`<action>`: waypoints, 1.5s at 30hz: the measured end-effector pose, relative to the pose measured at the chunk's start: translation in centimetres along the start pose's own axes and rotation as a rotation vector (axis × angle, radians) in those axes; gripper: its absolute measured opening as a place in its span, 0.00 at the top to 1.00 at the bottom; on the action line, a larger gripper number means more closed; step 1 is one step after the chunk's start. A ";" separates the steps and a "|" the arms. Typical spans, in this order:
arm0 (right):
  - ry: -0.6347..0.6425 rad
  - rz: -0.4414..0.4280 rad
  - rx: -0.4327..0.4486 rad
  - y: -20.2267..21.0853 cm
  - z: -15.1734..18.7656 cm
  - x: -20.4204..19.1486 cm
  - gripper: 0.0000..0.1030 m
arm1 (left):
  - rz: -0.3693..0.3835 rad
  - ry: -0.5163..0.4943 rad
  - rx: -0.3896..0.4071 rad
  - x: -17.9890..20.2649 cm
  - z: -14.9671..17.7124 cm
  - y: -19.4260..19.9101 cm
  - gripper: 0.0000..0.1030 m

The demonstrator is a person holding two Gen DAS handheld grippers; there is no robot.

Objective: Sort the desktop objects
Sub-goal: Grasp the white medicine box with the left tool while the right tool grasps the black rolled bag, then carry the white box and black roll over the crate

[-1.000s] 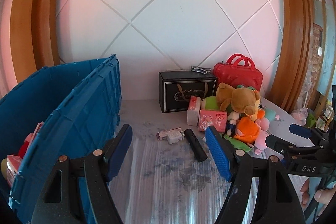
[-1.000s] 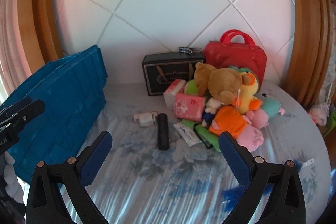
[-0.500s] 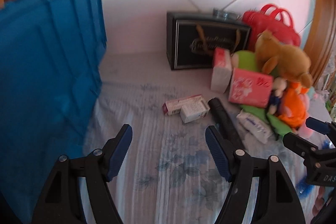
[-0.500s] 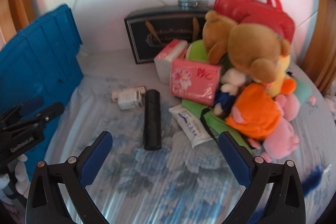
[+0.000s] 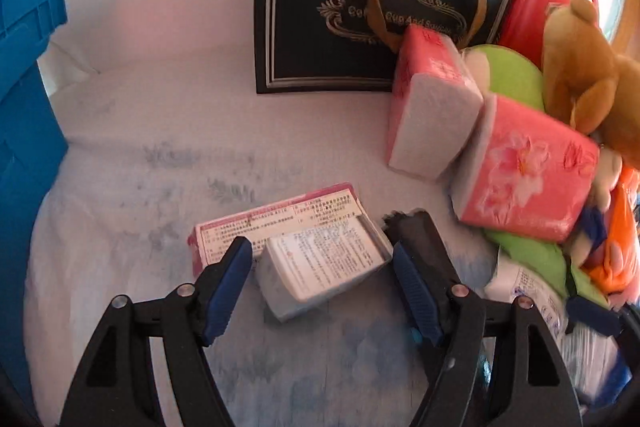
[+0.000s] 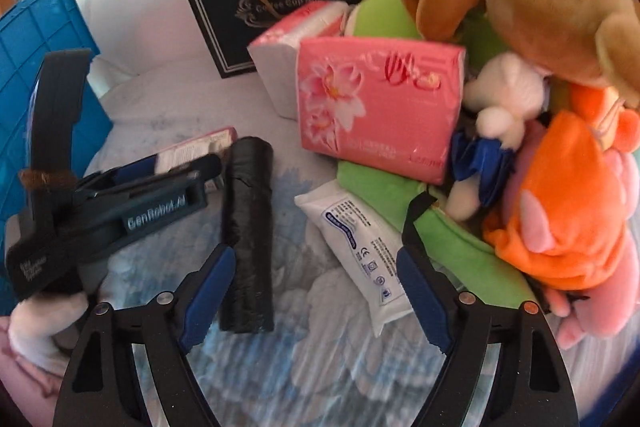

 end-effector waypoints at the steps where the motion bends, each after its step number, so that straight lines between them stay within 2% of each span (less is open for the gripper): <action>1: 0.001 -0.005 -0.005 -0.3 0.1 -0.1 0.18 | 0.001 -0.014 0.012 -0.1 0.1 0.2 0.32; 4: 0.014 -0.029 -0.009 -1.1 0.1 -1.0 0.20 | -0.035 -0.042 0.043 -1.1 0.8 1.4 0.33; 6: 0.026 -0.051 -0.014 -1.7 0.2 -1.8 0.26 | -0.057 -0.031 0.042 -2.4 1.3 2.1 0.33; 9: 0.047 -0.071 -0.033 -3.0 0.5 -3.0 0.31 | -0.109 -0.045 -0.021 -3.8 2.8 2.1 0.34; 11: 0.057 -0.069 -0.047 -4.0 0.7 -3.5 0.34 | -0.117 -0.042 -0.047 -4.5 3.7 2.0 0.34; 12: 0.057 -0.066 -0.053 -4.4 0.7 -3.6 0.35 | -0.108 -0.019 -0.031 -4.8 3.8 2.3 0.34; 17: 0.069 -0.054 -0.051 -5.7 0.3 -4.0 0.36 | -0.106 -0.009 -0.027 -4.8 3.2 2.6 0.34; 20: 0.068 -0.064 -0.038 -5.7 0.2 -3.9 0.34 | -0.092 0.012 0.016 -4.4 2.1 3.1 0.34; 23: 0.086 -0.058 -0.027 -5.5 0.4 -4.0 0.34 | -0.125 -0.031 -0.034 -4.1 2.5 1.6 0.37; 24: 0.096 -0.053 -0.025 -5.6 0.4 -4.0 0.34 | -0.122 -0.030 -0.024 -4.7 2.6 1.6 0.37; 26: 0.135 -0.031 -0.013 -5.6 0.5 -4.4 0.47 | -0.132 -0.023 -0.011 -5.1 3.0 2.6 0.38; 28: 0.155 -0.025 0.007 -5.4 0.7 -4.6 0.65 | -0.134 -0.018 -0.008 -5.2 3.2 3.3 0.38; 31: 0.121 -0.044 0.007 -5.3 0.7 -4.4 0.66 | -0.146 -0.023 0.005 -5.1 3.3 4.8 0.38; 34: 0.098 -0.065 0.002 -4.7 1.0 -4.6 0.66 | -0.151 -0.034 0.027 -4.7 3.2 6.7 0.38; 39: 0.086 -0.087 0.056 -1.5 0.3 -5.2 0.66 | -0.142 -0.060 0.079 -3.1 2.0 10.4 0.38; 45: 0.096 -0.087 0.179 6.1 -2.2 -5.5 0.66 | -0.097 -0.096 0.187 -0.3 -0.5 17.6 0.38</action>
Point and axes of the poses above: each gripper's, at about its wrist camera, not at the fingertips, and y roughly against the way its jaws point, x to its right, z to its underside, the point moved 3 cm from there along -y, roughly the way its jaws point, and after that the axes turned 14 degrees about x, right-handed, at the moved point
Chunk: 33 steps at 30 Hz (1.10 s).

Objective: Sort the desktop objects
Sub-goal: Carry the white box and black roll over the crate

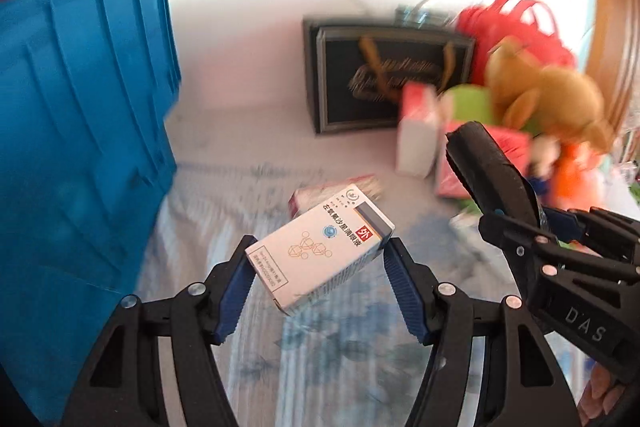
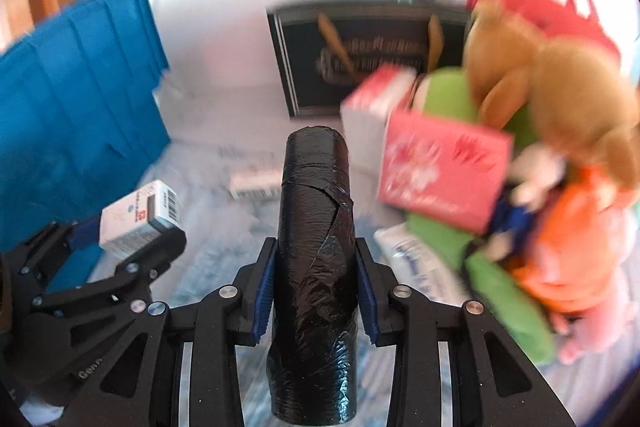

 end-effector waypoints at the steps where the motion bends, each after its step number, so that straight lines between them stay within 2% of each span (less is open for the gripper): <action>1: 0.003 0.004 0.022 1.3 -0.7 -0.3 0.66 | 0.002 -0.006 0.017 0.2 -0.6 1.1 0.38; 6: 0.036 0.017 0.144 9.0 -3.8 -1.5 0.66 | 0.000 -0.017 0.132 0.6 -3.9 9.3 0.38; 10: 0.094 -0.011 0.240 14.6 -6.2 -3.9 0.66 | -0.032 -0.003 0.225 -0.5 -6.0 15.5 0.38; 14: 0.145 -0.069 0.330 19.2 -7.9 -7.5 0.66 | -0.101 0.011 0.328 -3.0 -7.7 21.7 0.38; 18: 0.205 -0.145 0.400 22.8 -9.2 -12.5 0.66 | -0.197 0.042 0.424 -7.4 -8.8 27.5 0.38; 20: 0.233 -0.191 0.435 24.1 -9.9 -15.6 0.66 | -0.243 0.053 0.447 -9.7 -8.9 29.5 0.38; 24: 0.263 -0.278 0.467 25.5 -10.3 -21.9 0.66 | -0.363 0.073 0.469 -16.2 -8.7 33.1 0.38; 28: 0.287 -0.356 0.462 25.5 -10.6 -28.7 0.65 | -0.455 0.074 0.467 -22.5 -8.5 35.1 0.38; 33: 0.295 -0.407 0.425 24.4 -10.7 -35.4 0.65 | -0.522 0.100 0.381 -30.8 -7.7 35.0 0.38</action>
Point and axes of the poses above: each gripper's, at about its wrist camera, not at the fingertips, and y roughly against the way its jaws point, x to its right, z to its underside, the point moved 3 cm from there along -y, roughly the way its jaws point, and after that the axes turned 14 degrees about x, right-handed, at the moved point
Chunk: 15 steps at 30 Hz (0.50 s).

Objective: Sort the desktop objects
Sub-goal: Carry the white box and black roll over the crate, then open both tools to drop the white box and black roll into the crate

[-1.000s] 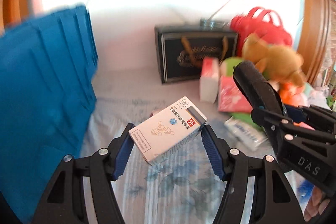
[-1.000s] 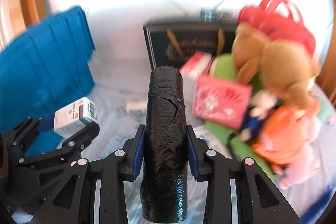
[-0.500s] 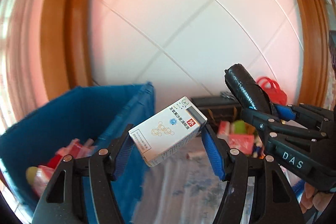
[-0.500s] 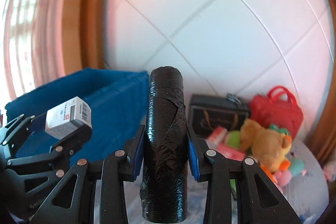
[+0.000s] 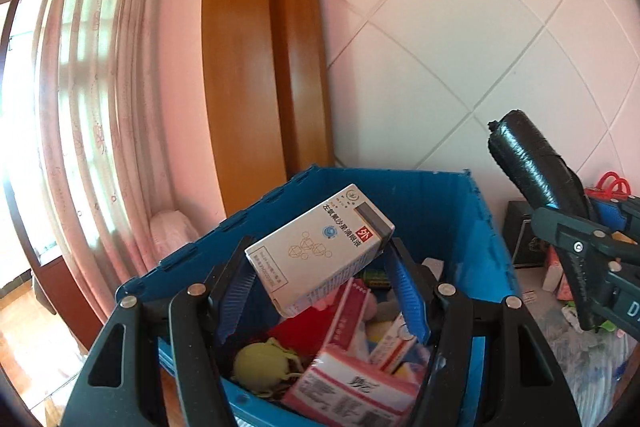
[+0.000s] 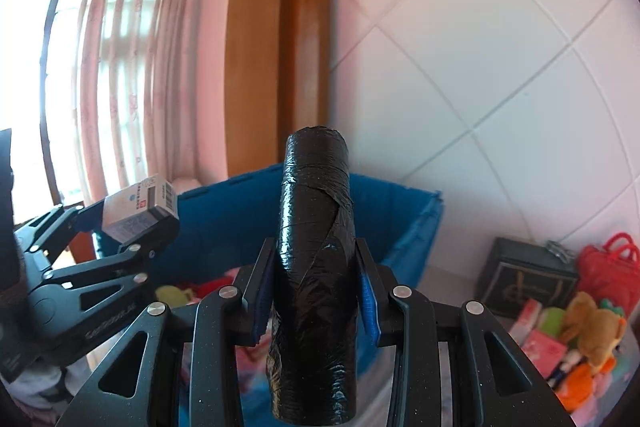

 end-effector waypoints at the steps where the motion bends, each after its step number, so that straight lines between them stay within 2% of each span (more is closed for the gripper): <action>1: -0.005 -0.008 -0.013 -0.8 0.0 -0.9 0.65 | -0.007 0.000 -0.025 -1.1 0.4 -1.0 0.38; 4: -0.023 -0.024 -0.062 -2.9 0.6 -3.1 0.65 | -0.004 0.003 -0.089 -3.2 2.0 -3.6 0.38; 8: -0.023 -0.007 -0.132 -4.7 1.5 -6.0 0.65 | 0.008 -0.002 -0.154 -4.8 4.0 -4.9 0.38; 15: 0.009 0.055 -0.191 -6.9 2.6 -6.8 0.65 | 0.059 0.010 -0.194 -5.3 4.8 -6.5 0.38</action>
Point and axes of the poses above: each gripper's, at about its wrist camera, not at the fingertips, and y roughly against the way its jaws point, x to its right, z to its underside, the point moved 3 cm from there along -y, roughly the way its jaws point, and after that the axes turned 14 degrees about x, right-handed, at the moved point
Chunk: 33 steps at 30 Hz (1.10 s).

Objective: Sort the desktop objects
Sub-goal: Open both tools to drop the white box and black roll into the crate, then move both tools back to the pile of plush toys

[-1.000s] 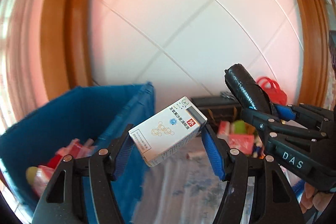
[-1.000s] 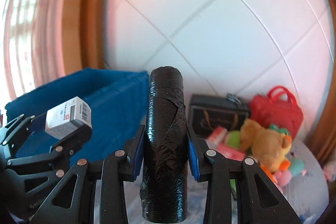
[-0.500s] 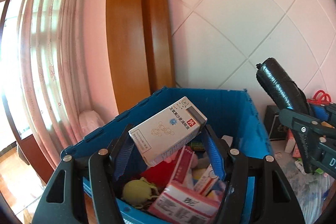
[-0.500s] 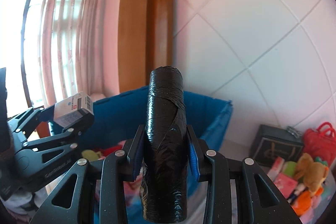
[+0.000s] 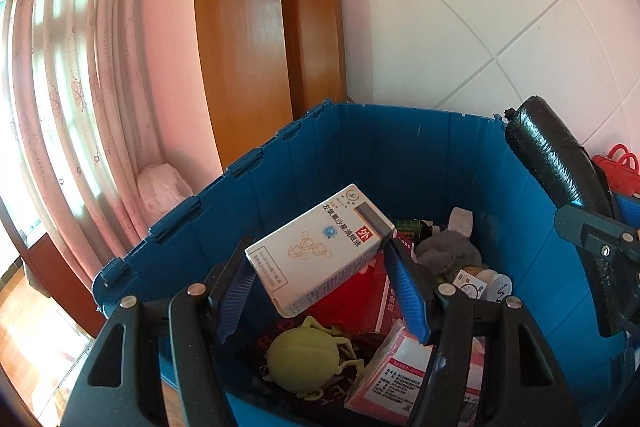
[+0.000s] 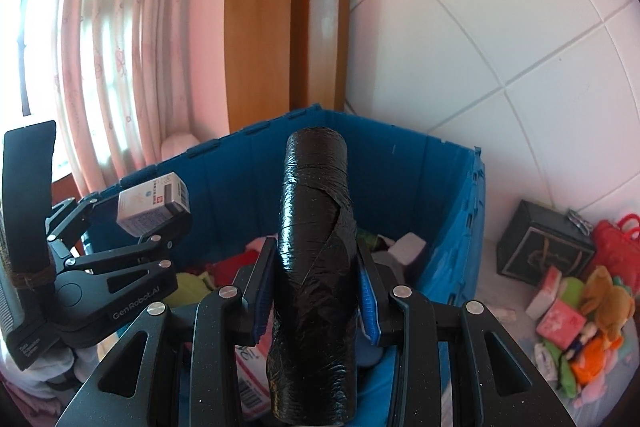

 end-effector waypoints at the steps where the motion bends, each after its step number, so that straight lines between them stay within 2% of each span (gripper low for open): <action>1: 0.008 0.015 -0.001 -0.1 -0.1 0.1 0.65 | 0.005 0.001 0.001 0.4 -0.1 0.2 0.38; 6: 0.044 0.062 -0.009 -1.1 -0.8 0.4 0.65 | 0.029 0.006 -0.013 0.5 -0.2 -0.6 0.37; 10: 0.063 0.081 -0.040 -2.5 -1.4 0.5 0.65 | 0.039 0.012 -0.059 0.6 -0.7 -1.4 0.35; 12: 0.053 0.088 -0.068 -3.3 -1.7 0.9 0.63 | 0.041 0.016 -0.089 0.7 -0.8 -1.8 0.31; 14: 0.056 0.110 -0.059 -3.1 -2.1 1.1 0.49 | 0.036 0.018 -0.103 0.6 -0.8 -1.9 0.30; 16: 0.066 0.129 -0.044 -2.8 -2.5 1.3 0.19 | 0.037 0.018 -0.105 0.5 -0.7 -1.8 0.30; 20: 0.076 0.132 -0.035 -1.8 -2.5 1.5 0.10 | 0.048 0.031 -0.102 0.3 -0.5 -1.1 0.30; 21: 0.073 0.128 -0.036 -1.7 -2.4 1.4 0.01 | 0.050 0.037 -0.099 0.2 -0.5 -0.9 0.30; 33: 0.013 0.073 -0.031 1.5 -0.7 2.8 0.00 | 0.068 0.062 -0.080 0.6 0.3 2.0 0.30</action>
Point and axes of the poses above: each gripper's, at about its wrist camera, not at the fingertips, and y roughly against the way its jaws point, x to its right, z to its underside, the point moved 3 cm from there along -y, roughly the way its jaws point, and after that the axes turned 14 degrees about x, right-handed, at the moved point
